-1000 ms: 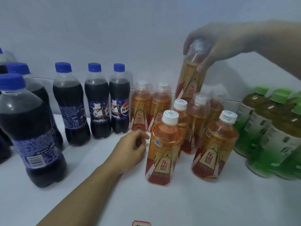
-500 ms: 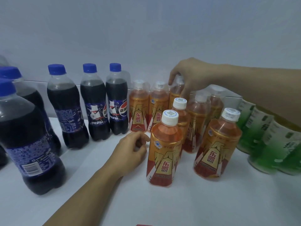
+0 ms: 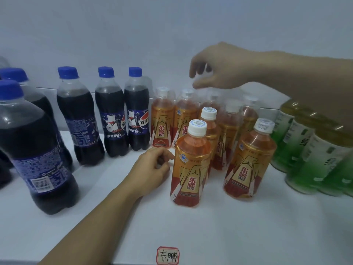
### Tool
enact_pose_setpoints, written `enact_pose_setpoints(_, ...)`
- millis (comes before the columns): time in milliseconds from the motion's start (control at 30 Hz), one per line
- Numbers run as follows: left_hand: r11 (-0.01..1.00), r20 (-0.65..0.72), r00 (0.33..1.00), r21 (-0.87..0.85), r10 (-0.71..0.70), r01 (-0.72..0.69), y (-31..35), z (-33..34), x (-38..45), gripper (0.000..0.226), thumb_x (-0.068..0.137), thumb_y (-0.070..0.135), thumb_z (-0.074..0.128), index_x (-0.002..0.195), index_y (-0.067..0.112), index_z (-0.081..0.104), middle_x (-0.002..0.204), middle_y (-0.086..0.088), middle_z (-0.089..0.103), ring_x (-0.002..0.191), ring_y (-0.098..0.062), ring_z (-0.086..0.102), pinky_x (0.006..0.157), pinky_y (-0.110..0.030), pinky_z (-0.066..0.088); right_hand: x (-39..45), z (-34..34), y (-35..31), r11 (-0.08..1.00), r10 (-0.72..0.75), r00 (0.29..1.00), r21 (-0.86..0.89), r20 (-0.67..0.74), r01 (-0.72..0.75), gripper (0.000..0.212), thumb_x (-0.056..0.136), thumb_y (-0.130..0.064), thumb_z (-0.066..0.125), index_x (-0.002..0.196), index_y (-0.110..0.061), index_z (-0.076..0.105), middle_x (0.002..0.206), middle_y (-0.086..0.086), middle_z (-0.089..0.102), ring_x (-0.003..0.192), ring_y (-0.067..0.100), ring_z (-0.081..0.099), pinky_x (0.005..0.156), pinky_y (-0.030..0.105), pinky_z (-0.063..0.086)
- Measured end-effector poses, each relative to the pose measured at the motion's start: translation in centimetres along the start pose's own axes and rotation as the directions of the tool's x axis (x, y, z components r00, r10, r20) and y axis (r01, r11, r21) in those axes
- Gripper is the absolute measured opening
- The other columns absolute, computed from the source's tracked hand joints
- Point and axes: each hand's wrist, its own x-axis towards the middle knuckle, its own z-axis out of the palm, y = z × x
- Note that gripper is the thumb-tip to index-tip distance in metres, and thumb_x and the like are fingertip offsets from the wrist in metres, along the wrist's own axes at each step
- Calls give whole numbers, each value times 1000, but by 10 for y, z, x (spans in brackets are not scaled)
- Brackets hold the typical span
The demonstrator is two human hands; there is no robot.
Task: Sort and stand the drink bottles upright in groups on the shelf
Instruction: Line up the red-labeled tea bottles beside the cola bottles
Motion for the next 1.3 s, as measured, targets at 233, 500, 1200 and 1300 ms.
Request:
enact_pose_setpoints(233, 997, -69, 998, -76, -8, 2, -2, -2, -1, 19, 97, 9, 60, 99, 26, 68, 105, 1, 69, 94, -20, 68, 84, -47, 58, -48, -13, -73, 913, -408, 852, 139, 327, 384, 39, 85, -71, 53, 105, -40, 65, 92, -22, 62, 84, -13, 55, 68, 14, 38)
enact_pose_setpoints(500, 983, -118, 992, -184, -48, 25, 0, -10, -7, 19, 102, 11, 55, 102, 25, 67, 101, 1, 73, 90, -20, 71, 78, -40, 59, -38, -2, -69, 877, -411, 885, 360, 221, 318, 8, 89, -21, 74, 83, -23, 69, 67, -42, 59, 67, -19, 58, 62, 0, 39)
enact_pose_setpoints(1200, 947, -421, 854, -232, -305, 224, -8, -16, -4, 20, 82, 36, 73, 96, 27, 64, 96, 13, 69, 76, -6, 70, 69, -32, 60, 48, 46, -65, 945, -263, 965, 204, 9, 256, 5, 91, -31, 67, 87, -31, 69, 82, -23, 62, 75, -16, 55, 62, 10, 32)
enact_pose_setpoints(1300, 966, -419, 872, -156, -252, 205, -13, -14, -1, 29, 82, 37, 82, 102, 27, 64, 94, 21, 65, 72, 8, 66, 50, -8, 46, 46, 43, -61, 957, -253, 966, 160, 52, 242, 5, 92, -35, 68, 88, -33, 66, 92, -16, 65, 78, -4, 56, 64, 14, 34)
